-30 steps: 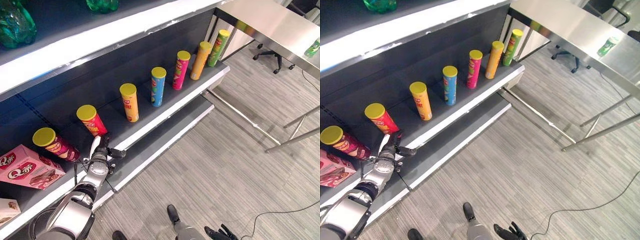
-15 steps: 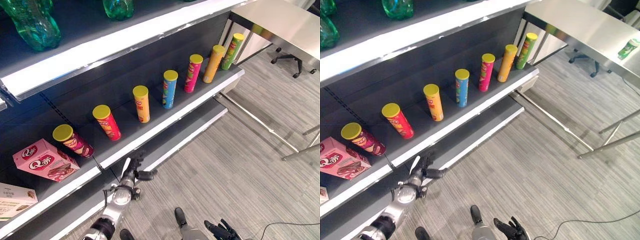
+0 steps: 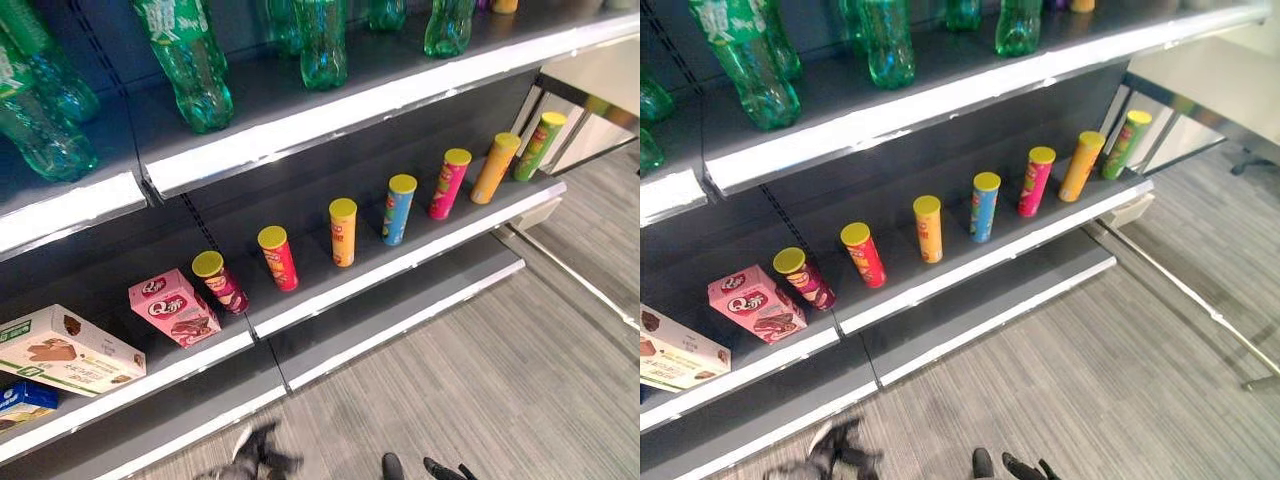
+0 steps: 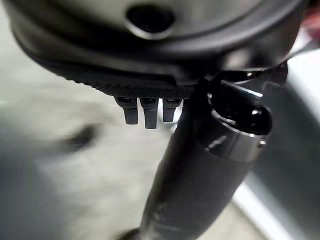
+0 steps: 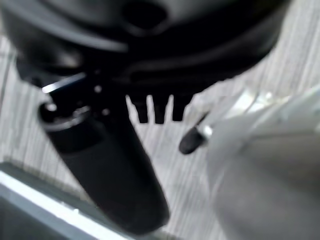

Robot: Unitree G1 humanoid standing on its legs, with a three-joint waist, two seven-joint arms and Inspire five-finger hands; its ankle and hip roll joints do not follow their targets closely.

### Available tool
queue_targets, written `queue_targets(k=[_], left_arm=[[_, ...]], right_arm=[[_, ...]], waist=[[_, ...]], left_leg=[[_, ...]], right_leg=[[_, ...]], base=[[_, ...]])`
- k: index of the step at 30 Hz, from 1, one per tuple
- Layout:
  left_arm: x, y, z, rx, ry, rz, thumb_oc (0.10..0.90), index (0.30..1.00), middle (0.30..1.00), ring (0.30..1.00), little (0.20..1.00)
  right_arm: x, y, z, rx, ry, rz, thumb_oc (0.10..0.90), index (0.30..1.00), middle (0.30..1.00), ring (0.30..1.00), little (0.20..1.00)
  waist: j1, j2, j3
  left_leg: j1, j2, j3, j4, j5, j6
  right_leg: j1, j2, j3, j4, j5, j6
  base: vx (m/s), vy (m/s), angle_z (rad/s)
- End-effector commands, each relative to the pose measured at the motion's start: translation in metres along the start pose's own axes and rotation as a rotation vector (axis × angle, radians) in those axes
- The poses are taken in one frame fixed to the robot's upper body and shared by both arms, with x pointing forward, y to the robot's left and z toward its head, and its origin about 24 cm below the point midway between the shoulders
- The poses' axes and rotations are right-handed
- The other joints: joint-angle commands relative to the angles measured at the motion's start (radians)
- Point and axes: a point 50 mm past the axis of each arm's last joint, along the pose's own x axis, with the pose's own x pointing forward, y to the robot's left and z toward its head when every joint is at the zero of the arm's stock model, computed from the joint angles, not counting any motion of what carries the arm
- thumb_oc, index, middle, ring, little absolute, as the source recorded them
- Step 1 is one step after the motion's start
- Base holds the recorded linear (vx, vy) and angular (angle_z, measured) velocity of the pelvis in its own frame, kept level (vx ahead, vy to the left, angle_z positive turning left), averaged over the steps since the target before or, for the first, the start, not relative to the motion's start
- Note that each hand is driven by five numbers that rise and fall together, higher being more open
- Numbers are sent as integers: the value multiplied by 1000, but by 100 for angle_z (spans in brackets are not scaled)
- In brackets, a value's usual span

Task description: Put the goods on the table back onto the shelves and tidy them up.

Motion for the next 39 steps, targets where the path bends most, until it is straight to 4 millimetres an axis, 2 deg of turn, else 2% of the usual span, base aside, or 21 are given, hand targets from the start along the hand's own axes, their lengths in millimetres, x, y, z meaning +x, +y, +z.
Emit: queue_targets(k=[1, 4, 5, 6, 7, 8, 9, 11, 13, 15, 16, 21, 23, 24, 25, 28, 29, 32, 34, 35, 39], left_arm=[[3, 8, 11, -52, -20, 18, 800, 900, 900, 900, 900], [2, 6, 0, -119, 23, 11, 800, 900, 900, 900, 900], [1, 3, -2, -118, 27, 6, 800, 900, 900, 900, 900], [2, 1, 3, -111, 12, -2, 800, 900, 900, 900, 900], [2, 1, 3, -111, 12, -2, 800, 900, 900, 900, 900], [3, 0, 9, -105, -9, -4, 800, 900, 900, 900, 900], [5, 0, 21, -108, -50, -10, 800, 900, 900, 900, 900], [6, -1, 25, -106, -62, -15, 800, 900, 900, 900, 900], [6, -8, 22, -66, -35, -48, 800, 900, 900, 900, 900], [6, -8, 20, -50, -25, -48, 800, 900, 900, 900, 900], [6, -9, 22, -7, -31, -60, 800, 900, 900, 900, 900], [5, -14, 23, 51, -45, -86, 800, 900, 900, 900, 900], [5, -14, 23, 59, -43, -85, 800, 900, 900, 900, 900], [6, -11, 21, 51, -29, -78, 800, 900, 900, 900, 900], [6, -8, 20, 45, -24, -69, 800, 900, 900, 900, 900], [5, 1, 17, 35, -13, -45, 800, 900, 900, 900, 900], [5, 1, 17, 35, -13, -45, 800, 900, 900, 900, 900], [3, 5, 8, 28, 7, -42, 800, 900, 900, 900, 900], [2, 6, 4, 25, 17, -41, 800, 900, 900, 900, 900], [1, 7, -2, 21, 40, -40, 800, 900, 900, 900, 900], [-2, 13, -16, 10, 91, -25, 800, 900, 900, 900, 900]], right_arm=[[-1, -3, -8, 11, 26, -5, 800, 900, 900, 900, 900], [-1, -5, -11, -3, 54, -9, 800, 900, 900, 900, 900], [-1, -4, -8, -7, 48, -7, 800, 900, 900, 900, 900], [0, -1, -5, -22, 40, 2, 800, 900, 900, 900, 900], [0, -1, -5, -22, 40, 3, 800, 900, 900, 900, 900], [1, 2, -2, -32, 30, 14, 800, 900, 900, 900, 900], [2, 6, 4, -37, 13, 29, 800, 900, 900, 900, 900], [2, 7, 5, -36, 7, 32, 800, 900, 900, 900, 900], [2, 6, 2, 19, 25, 26, 800, 900, 900, 900, 900], [1, 4, -1, 39, 32, 15, 800, 900, 900, 900, 900], [0, 0, -8, 76, 60, 6, 800, 900, 900, 900, 900], [-2, -9, -15, 111, 88, -51, 800, 900, 900, 900, 900], [-2, -8, -15, 110, 89, -52, 800, 900, 900, 900, 900], [-1, -1, -16, 110, 90, -36, 800, 900, 900, 900, 900], [-2, 1, -17, 104, 88, -28, 800, 900, 900, 900, 900], [-2, 1, -19, 40, 101, -17, 800, 900, 900, 900, 900], [-2, 1, -19, 40, 101, -17, 800, 900, 900, 900, 900], [-2, -5, -20, -52, 123, -22, 800, 900, 900, 900, 900], [-3, -6, -21, -71, 125, -17, 800, 900, 900, 900, 900], [-3, -7, -22, -111, 129, -7, 800, 900, 900, 900, 900], [-5, -13, -27, -132, 150, -1, 800, 900, 900, 900, 900]], waist=[[-2, -47, 5], [5, -58, 1], [11, -67, 11], [17, -83, 26], [15, -84, 23], [14, -96, 34], [6, -108, 44], [-5, -111, 41], [-38, -97, 22], [-49, -94, 12], [-61, -91, 9], [-73, -92, 50], [-66, -90, 65], [-36, -76, 83], [-24, -73, 81], [-1, -65, 79], [0, -66, 80], [43, -57, 52], [54, -61, 43], [66, -75, 20], [69, -103, -17]], left_leg=[[53, -1, -30, 4, -57, -38], [59, -11, -31, 4, -66, -27], [79, -26, -49, 17, -89, -15], [51, -51, -102, 113, -146, -5], [45, -52, -104, 116, -145, -4], [27, -83, -159, 185, -184, 2], [38, -153, -243, 284, -227, 1], [49, -174, -266, 298, -234, 5], [121, -199, -266, 165, -286, 52], [140, -201, -263, 117, -278, 63], [168, -204, -262, 25, -246, 70], [164, -233, -236, 4, -236, 91], [164, -231, -220, 4, -235, 94], [162, -213, -169, 4, -228, 90], [156, -205, -146, 4, -222, 86], [163, -174, -79, 4, -218, 84], [165, -174, -78, 4, -218, 84], [171, -147, 2, 4, -227, 81], [177, -149, 19, 4, -236, 82], [173, -151, 49, 4, -232, 84], [173, -153, 83, 4, -228, 76]], right_leg=[[-9, 47, -10, 5, -20, -5], [-3, 45, -6, 5, -19, -4], [4, 43, 11, 5, -18, -3], [3, 31, 25, 5, -8, -8], [-1, 31, 24, 5, -7, -8], [-6, 23, 32, 5, 4, -13], [-18, 22, 50, 5, 26, -16], [-26, 22, 60, 5, 30, -16], [-66, 33, 86, 20, 52, -4], [-83, 32, 94, 24, 62, 5], [-111, 24, 98, 31, 81, 28], [-165, -8, 106, 47, 125, 59], [-180, -14, 80, 61, 121, 65], [-185, -65, -90, 90, 87, 52], [-178, -96, -170, 103, 72, 41], [-129, -166, -294, 166, 44, 39], [-128, -166, -293, 167, 44, 39], [-44, -275, -398, 211, 68, 67], [-24, -297, -408, 216, 84, 82], [13, -334, -419, 215, 136, 103], [51, -325, -365, 179, 185, 119]], base=[[-91, -7, 10], [-112, 34, -1], [-236, 63, -5], [-147, 24, -12], [-190, 13, -22], [-240, 75, -34], [-240, 75, -39], [-147, 115, -62], [-189, 270, -43], [-146, 192, -26], [-182, 198, -34], [-214, 178, -18], [-193, 78, -49], [-186, 34, -90], [-235, 24, -107], [-89, -8, -90], [-80, -24, -90], [-63, -58, -68], [-25, -61, -83], [-26, -137, -115], [16, -132, -79]])
